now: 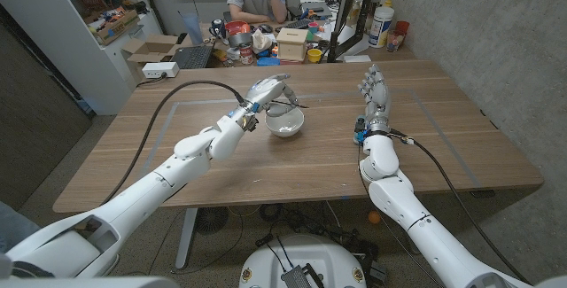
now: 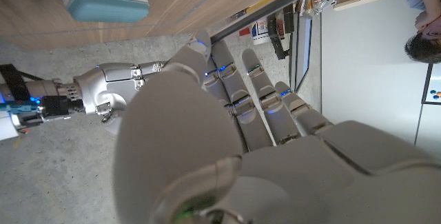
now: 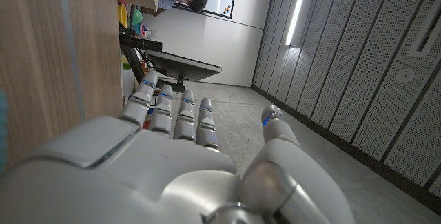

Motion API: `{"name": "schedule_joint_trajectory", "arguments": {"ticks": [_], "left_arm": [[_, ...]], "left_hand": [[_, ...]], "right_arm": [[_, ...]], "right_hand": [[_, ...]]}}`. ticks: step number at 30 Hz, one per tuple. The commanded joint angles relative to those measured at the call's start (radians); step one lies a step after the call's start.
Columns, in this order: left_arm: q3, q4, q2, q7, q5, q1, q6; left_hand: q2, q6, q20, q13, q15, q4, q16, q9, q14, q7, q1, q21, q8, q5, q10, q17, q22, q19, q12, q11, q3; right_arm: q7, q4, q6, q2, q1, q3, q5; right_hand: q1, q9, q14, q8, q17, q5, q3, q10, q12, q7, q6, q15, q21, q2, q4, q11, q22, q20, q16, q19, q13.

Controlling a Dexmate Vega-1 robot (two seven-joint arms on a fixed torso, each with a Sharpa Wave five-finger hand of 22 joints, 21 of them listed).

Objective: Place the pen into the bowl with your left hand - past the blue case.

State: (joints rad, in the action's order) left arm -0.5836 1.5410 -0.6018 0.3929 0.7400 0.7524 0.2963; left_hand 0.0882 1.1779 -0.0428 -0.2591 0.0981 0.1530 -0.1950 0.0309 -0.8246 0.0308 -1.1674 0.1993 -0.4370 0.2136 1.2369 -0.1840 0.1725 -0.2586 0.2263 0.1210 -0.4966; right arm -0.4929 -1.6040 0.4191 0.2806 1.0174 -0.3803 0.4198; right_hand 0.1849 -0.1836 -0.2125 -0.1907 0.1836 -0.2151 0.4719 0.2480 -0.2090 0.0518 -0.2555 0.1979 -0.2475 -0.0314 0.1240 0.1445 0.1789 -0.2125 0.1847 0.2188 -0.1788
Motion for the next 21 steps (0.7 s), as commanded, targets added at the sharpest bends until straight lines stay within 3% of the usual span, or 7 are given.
{"name": "schedule_joint_trajectory", "arguments": {"ticks": [1, 7, 21], "left_arm": [[0.022, -0.079, 0.064, 0.092, -0.126, 0.048, 0.069], [0.024, -0.123, 0.086, 0.126, -0.185, 0.067, 0.102], [-0.007, -0.188, 0.08, 0.128, -0.206, 0.06, 0.135]], "left_hand": [[-0.008, 0.057, -0.002, -0.002, 0.107, -0.051, -0.001, 0.153, -0.011, 0.042, 0.002, 0.0, -0.001, 0.001, 0.084, -0.003, 0.003, -0.009, 0.005, 0.087, -0.056], [-0.008, 0.055, 0.0, -0.004, 0.107, -0.052, -0.002, 0.154, -0.013, 0.04, 0.002, -0.001, 0.001, 0.0, 0.082, -0.004, 0.003, -0.008, 0.005, 0.088, -0.059], [-0.005, 0.05, 0.006, -0.009, 0.102, -0.054, -0.002, 0.154, -0.013, 0.048, 0.007, -0.003, 0.004, -0.003, 0.074, -0.005, 0.003, -0.004, 0.004, 0.09, -0.064]], "right_arm": [[-0.006, -0.003, -0.022, 0.004, -0.002, -0.002, -0.005], [-0.007, 0.002, -0.037, 0.002, -0.012, -0.007, -0.008], [0.005, 0.03, -0.051, -0.005, -0.033, -0.017, -0.002]], "right_hand": [[0.009, -0.006, -0.003, -0.005, 0.002, -0.004, -0.003, 0.007, -0.001, 0.003, -0.004, 0.001, 0.001, -0.007, 0.002, 0.003, 0.006, -0.001, -0.001, 0.009, -0.005], [0.009, -0.006, -0.002, -0.005, 0.002, -0.004, -0.004, 0.006, -0.001, 0.003, -0.004, -0.001, 0.003, -0.007, 0.002, 0.003, 0.006, -0.001, -0.001, 0.009, -0.005], [0.01, -0.006, -0.002, -0.004, 0.002, -0.004, -0.005, 0.007, -0.001, 0.003, -0.003, -0.001, 0.005, -0.007, 0.002, 0.003, 0.006, -0.001, -0.001, 0.01, -0.005]]}}
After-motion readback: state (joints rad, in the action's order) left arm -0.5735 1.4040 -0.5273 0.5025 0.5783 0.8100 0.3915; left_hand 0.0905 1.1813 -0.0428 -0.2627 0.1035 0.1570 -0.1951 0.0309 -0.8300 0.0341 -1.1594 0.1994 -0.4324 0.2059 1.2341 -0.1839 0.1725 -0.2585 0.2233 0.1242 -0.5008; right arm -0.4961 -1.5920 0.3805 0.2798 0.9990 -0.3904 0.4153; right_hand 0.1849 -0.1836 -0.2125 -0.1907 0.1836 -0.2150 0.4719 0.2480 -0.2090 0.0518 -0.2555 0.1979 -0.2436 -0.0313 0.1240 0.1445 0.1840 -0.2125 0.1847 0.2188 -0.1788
